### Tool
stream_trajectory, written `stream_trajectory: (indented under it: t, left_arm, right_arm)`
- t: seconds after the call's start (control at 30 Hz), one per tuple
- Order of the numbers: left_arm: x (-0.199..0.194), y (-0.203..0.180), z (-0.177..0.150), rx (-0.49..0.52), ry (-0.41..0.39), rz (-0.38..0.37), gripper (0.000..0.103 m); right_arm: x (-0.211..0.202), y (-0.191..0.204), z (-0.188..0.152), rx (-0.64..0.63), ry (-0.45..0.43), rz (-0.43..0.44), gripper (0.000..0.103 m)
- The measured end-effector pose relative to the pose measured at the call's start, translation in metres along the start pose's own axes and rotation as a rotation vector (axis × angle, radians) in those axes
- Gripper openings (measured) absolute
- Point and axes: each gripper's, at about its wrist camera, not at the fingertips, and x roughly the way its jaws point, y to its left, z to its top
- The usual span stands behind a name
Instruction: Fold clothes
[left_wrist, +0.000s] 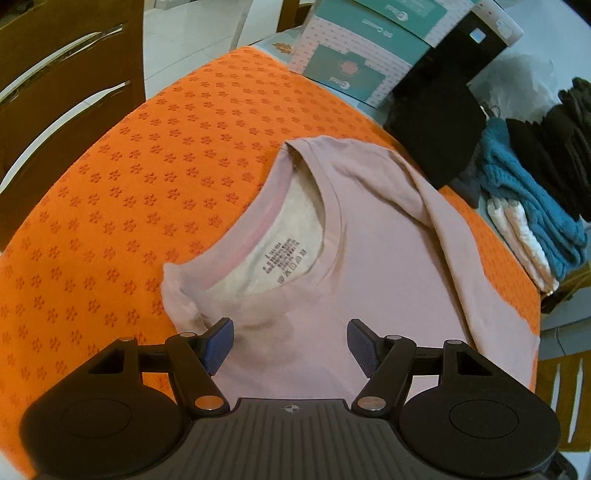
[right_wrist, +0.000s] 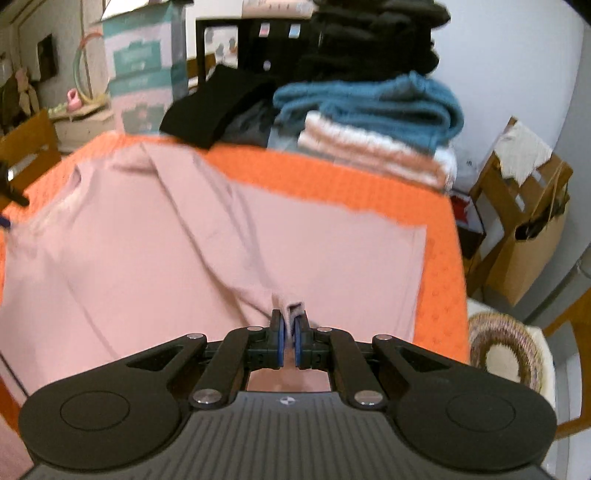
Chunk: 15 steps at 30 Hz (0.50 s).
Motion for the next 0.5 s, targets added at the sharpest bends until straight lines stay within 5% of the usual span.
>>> stream_trajectory:
  t: [0.5]
  left_arm:
    - [0.004, 0.001, 0.001, 0.028, 0.011, -0.052, 0.070]
  right_arm:
    - [-0.019, 0.000, -0.025, 0.087, 0.064, -0.044, 0.016]
